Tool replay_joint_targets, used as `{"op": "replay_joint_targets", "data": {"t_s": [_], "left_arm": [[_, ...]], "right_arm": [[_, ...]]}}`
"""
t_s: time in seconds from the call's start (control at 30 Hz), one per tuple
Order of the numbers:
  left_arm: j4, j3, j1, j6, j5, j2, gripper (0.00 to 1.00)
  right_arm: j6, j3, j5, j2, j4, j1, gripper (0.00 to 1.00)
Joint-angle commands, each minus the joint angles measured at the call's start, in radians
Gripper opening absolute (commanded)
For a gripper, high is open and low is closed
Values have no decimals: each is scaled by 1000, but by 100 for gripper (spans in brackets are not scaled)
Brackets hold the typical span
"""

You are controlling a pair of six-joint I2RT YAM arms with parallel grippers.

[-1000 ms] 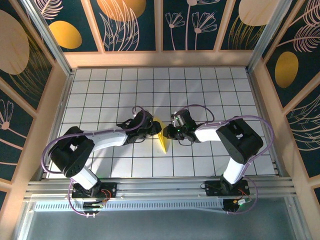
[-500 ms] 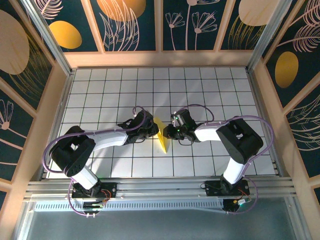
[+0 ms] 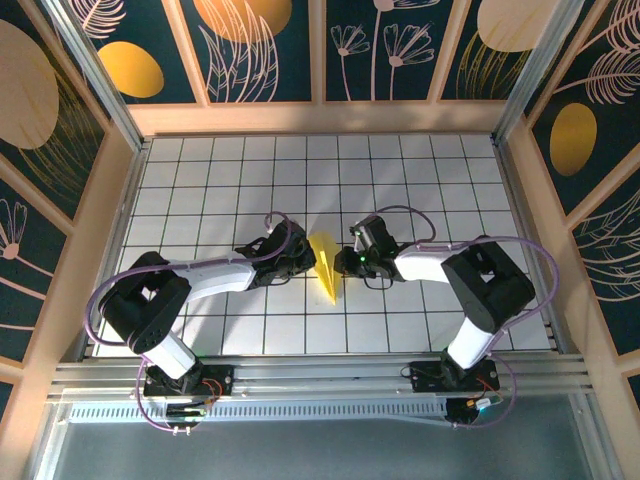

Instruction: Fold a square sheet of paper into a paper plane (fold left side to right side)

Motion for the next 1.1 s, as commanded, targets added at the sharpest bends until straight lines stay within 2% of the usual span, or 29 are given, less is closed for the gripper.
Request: {"op": "replay_joint_targets", "data": {"t_s": [0.0,0.37,0.5,0.63,0.83,1.07], "left_arm": [[27,6,7,-18,18,4,0],[113,2,7,-48,94,41,0],[160,6,7,-72,130,57,0],[197,6,7,-96,153,73,0],[218,1,7,-110,164,81,0],[222,-9,7,-114,163,81,0]], "right_arm": [[-36,9,65,-43,-92,-20,22],[-86,34,77,-202,-221,-44,42],[-104,52,36,-296,-298,-36,46],[-75,15,-33,-357,-300,-21,54],[-45,-38,-80,-319,-231,14,62],[-63,-9,-54,-212,-218,55,72]]}}
